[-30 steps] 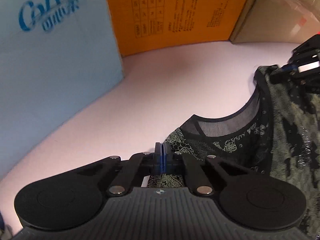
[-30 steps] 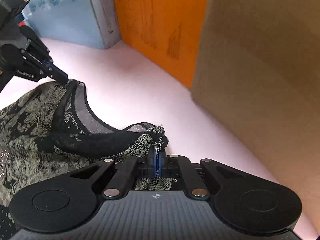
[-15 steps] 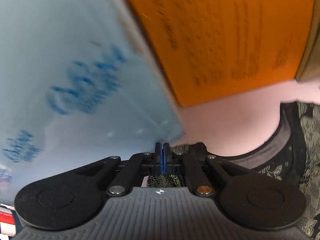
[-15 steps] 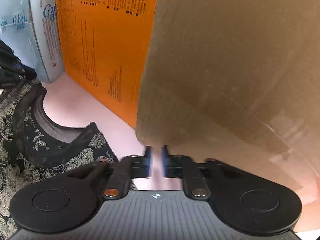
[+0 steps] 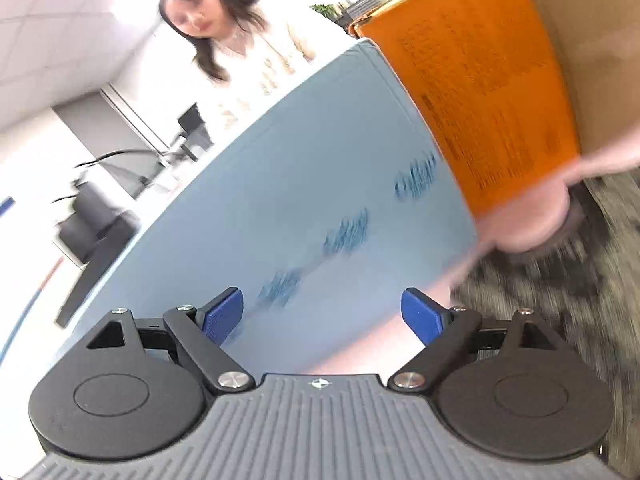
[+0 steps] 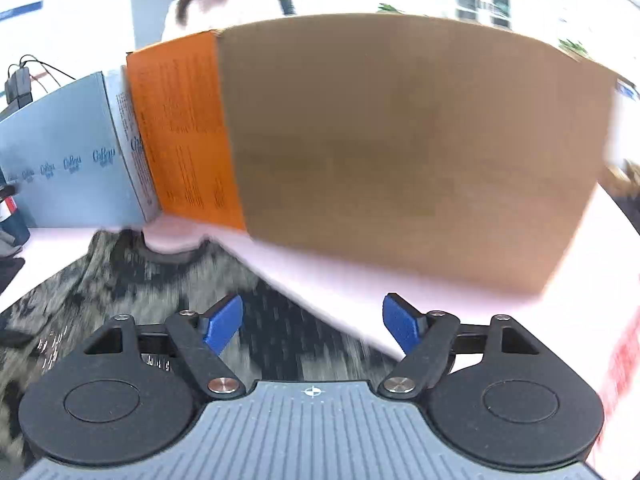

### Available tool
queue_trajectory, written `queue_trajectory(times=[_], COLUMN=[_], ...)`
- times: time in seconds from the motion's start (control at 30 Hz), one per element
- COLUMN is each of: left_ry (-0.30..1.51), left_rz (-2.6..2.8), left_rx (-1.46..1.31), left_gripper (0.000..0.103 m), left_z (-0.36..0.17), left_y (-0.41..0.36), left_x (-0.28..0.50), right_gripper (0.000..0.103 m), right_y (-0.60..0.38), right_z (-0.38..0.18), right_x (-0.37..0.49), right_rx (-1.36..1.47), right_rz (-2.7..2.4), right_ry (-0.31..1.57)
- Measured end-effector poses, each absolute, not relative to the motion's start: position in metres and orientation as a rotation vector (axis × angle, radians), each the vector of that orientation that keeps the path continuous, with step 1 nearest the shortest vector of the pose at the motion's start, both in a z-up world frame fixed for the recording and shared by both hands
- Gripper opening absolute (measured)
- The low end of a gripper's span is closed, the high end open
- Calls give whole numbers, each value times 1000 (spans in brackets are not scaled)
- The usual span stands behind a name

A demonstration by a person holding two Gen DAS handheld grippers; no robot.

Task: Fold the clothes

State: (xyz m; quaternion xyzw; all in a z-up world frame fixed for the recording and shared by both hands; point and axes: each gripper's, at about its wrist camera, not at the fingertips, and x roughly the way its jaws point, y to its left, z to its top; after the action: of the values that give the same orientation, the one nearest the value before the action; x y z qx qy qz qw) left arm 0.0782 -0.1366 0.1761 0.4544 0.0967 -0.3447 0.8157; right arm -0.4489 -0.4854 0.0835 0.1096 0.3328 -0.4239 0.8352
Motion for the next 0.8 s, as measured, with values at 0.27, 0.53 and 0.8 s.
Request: queue_trajectory(times=[0.27,0.53,0.8], left_ry=[47,416,632], left_rz=[-857,-983,-1032], left_rx=[1306,1069,855], left_gripper=[87,86,32], left_z=[63,53,59], left_y=[-89,-117,-112], left_x=[-40,-6,25], right_gripper=[78,77,31], right_y=[-424,-437,-456], right_z=[73,34,21], right_x=[-537,-543,-520], right_rx=[391,585,615], right_rz=[-1037,-1156,-1141], right_ry=[651,666,749])
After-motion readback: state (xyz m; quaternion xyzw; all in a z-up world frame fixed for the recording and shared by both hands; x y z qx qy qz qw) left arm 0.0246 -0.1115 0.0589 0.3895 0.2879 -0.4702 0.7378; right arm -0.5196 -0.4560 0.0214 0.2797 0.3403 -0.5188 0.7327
